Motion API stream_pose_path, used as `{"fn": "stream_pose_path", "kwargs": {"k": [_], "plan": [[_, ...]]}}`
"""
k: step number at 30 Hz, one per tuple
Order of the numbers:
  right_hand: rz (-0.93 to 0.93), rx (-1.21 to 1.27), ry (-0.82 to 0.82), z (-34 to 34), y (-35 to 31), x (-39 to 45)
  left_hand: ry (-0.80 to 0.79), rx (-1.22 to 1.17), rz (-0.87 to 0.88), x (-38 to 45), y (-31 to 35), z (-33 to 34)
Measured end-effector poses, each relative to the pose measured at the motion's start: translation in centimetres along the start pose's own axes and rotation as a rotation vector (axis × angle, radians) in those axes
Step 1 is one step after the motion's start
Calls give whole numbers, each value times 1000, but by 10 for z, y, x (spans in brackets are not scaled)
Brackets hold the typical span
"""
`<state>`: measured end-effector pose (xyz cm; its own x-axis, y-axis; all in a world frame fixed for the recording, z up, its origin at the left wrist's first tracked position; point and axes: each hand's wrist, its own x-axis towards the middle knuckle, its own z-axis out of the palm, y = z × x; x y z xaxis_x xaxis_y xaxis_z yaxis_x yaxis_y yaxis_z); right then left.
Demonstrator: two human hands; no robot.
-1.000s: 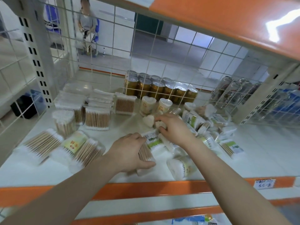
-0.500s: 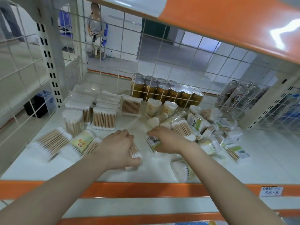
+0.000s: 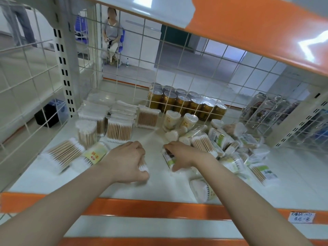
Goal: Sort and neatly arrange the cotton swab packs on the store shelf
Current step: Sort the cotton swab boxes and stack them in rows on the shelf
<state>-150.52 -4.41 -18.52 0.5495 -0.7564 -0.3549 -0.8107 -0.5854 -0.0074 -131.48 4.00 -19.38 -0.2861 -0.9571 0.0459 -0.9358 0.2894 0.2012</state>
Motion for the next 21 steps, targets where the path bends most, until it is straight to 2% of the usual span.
{"fn": "stream_pose_path", "kwargs": {"k": [9,15,21], "plan": [[-13,107,129,-11,-7,0,56,-12,-45,-4,-2,-6],[10,379,253,-28,-7,-11,135,-53,-67,-2,-1,-7],[22,451,345,-31,-8,-12,160,-78,-92,2,1,-6]]}}
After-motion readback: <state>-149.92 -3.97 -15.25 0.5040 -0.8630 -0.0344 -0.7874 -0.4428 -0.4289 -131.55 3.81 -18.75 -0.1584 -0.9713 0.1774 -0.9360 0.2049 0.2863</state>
